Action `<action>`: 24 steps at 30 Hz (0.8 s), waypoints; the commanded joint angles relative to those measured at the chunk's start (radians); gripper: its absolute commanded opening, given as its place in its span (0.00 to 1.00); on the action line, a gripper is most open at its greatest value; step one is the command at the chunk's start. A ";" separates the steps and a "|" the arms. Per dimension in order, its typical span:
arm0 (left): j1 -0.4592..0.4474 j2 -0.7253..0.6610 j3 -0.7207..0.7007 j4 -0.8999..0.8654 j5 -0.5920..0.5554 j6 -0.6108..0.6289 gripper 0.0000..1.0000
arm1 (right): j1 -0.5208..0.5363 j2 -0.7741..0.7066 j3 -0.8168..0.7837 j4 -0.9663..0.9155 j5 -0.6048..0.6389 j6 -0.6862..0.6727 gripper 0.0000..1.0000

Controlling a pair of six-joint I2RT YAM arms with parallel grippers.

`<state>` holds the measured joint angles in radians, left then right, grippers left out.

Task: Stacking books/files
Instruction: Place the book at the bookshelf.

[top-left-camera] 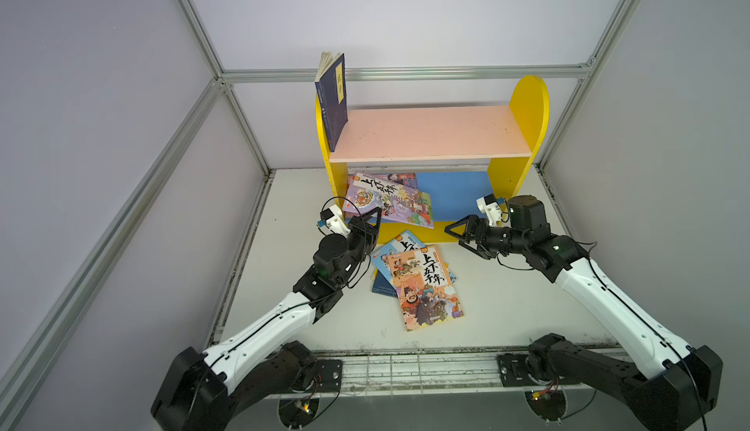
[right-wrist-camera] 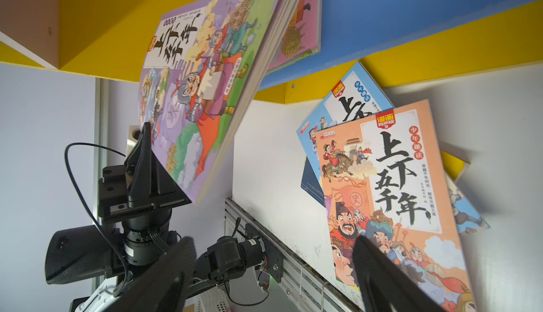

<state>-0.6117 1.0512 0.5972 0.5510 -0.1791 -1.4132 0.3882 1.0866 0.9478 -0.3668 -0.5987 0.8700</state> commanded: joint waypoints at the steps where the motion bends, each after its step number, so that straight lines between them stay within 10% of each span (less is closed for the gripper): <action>1: -0.022 0.054 0.013 0.124 -0.074 0.057 0.00 | 0.001 0.011 0.007 0.086 0.022 0.037 0.87; 24: -0.072 0.426 0.130 0.301 -0.293 0.170 0.00 | 0.001 0.078 0.061 0.003 0.128 -0.073 0.84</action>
<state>-0.6838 1.4643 0.7269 0.7902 -0.4355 -1.2457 0.3885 1.1549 1.0054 -0.3565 -0.4805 0.8246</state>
